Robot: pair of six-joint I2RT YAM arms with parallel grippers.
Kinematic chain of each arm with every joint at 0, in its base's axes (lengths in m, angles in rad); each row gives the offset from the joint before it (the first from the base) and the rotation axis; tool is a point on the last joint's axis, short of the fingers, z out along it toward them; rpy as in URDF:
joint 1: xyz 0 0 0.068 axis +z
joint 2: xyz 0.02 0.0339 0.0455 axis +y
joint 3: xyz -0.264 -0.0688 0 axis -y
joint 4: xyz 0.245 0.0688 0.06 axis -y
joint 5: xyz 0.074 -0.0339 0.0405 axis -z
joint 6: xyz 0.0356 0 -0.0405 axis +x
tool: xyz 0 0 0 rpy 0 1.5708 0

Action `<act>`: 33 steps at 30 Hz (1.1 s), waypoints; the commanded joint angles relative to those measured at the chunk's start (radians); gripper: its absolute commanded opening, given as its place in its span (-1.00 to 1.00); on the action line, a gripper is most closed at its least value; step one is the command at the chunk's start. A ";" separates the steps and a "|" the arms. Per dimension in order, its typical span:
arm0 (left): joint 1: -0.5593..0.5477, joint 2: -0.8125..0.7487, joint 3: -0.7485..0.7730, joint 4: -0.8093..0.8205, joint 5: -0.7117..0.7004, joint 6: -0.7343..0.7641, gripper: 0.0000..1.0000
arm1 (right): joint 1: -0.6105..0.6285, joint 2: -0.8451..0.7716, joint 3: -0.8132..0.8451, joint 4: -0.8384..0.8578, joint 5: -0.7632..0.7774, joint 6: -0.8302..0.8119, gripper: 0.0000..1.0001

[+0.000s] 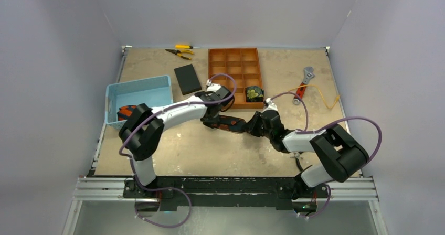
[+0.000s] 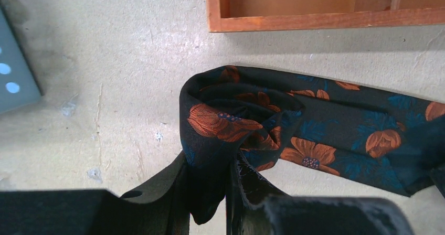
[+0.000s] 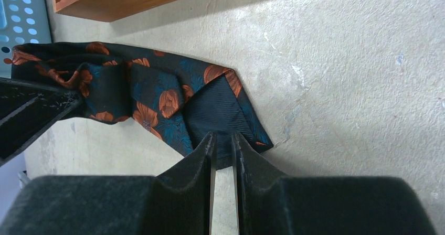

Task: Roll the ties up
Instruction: Roll the tie at the center of the board.

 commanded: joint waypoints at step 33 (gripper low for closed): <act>-0.253 0.297 0.379 -0.221 -0.298 -0.075 -1.00 | 0.001 -0.395 -0.052 -0.350 0.105 -0.010 0.01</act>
